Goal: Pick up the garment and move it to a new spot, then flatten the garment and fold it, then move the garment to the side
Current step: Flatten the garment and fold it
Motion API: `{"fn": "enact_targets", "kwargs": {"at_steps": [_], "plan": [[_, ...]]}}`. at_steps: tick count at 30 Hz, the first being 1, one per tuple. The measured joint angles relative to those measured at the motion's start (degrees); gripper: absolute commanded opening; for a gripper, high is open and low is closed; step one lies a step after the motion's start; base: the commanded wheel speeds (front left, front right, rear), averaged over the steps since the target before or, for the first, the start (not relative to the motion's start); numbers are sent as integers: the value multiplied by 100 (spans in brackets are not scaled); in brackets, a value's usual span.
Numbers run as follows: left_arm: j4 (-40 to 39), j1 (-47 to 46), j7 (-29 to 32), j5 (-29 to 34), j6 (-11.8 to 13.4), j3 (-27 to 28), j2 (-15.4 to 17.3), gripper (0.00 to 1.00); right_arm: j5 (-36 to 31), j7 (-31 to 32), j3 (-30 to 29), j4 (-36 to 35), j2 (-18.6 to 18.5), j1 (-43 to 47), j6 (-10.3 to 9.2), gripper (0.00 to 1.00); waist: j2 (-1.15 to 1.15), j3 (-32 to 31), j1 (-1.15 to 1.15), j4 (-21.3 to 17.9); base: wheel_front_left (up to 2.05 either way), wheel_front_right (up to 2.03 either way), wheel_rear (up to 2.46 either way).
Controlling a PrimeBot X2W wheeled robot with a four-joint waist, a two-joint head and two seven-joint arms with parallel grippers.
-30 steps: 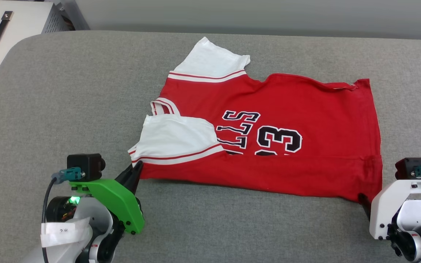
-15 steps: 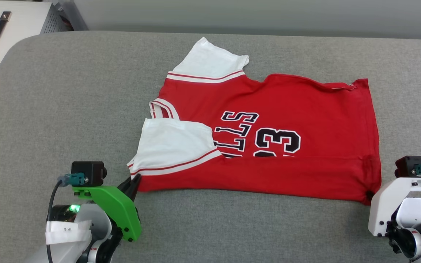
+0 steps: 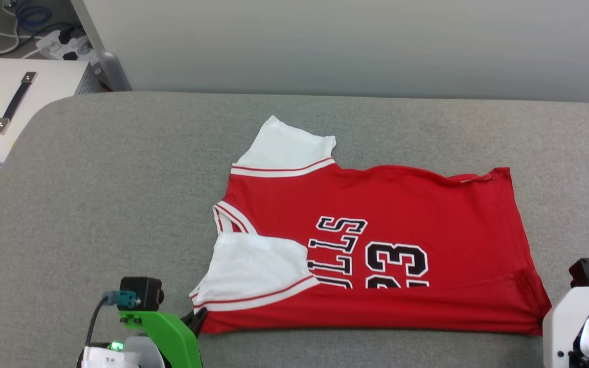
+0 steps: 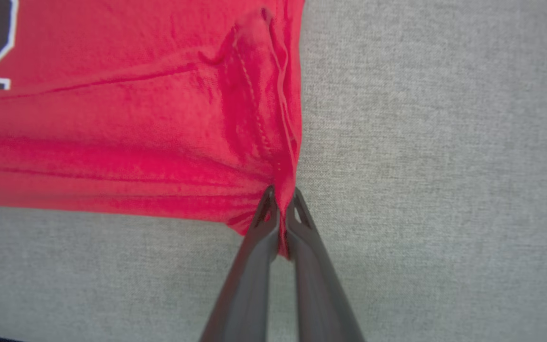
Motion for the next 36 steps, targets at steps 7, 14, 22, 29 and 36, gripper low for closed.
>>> {"fn": "enact_targets", "kwargs": {"at_steps": [7, 14, 22, 29, 36], "plan": [[-97, 384, 202, -132, 0, -180, 7, 0, 182, 428, -199, -555, -125, 628, 0, 0, 0, -260, 0, -26, 0, 0, 0], [-33, 437, 301, -79, 53, -383, -14, 0, 177, 593, -342, -794, -80, 976, 0, 0, 0, -190, 0, -44, 0, 0, 0], [366, 349, 269, 4, -36, -464, -218, 0, 93, 455, -353, -655, 80, 893, -1, 0, 0, 73, 0, -63, 0, 0, 0], [641, 198, 289, 4, -189, -497, -272, 0, -29, 281, -331, -497, 112, 778, -1, 0, 0, 243, 0, -47, 0, 0, 0], [751, 155, 205, 5, -253, -502, -391, 100, -42, -93, -300, -400, 155, 745, -3, 100, 0, 122, 0, -25, 0, 0, 0]]}}
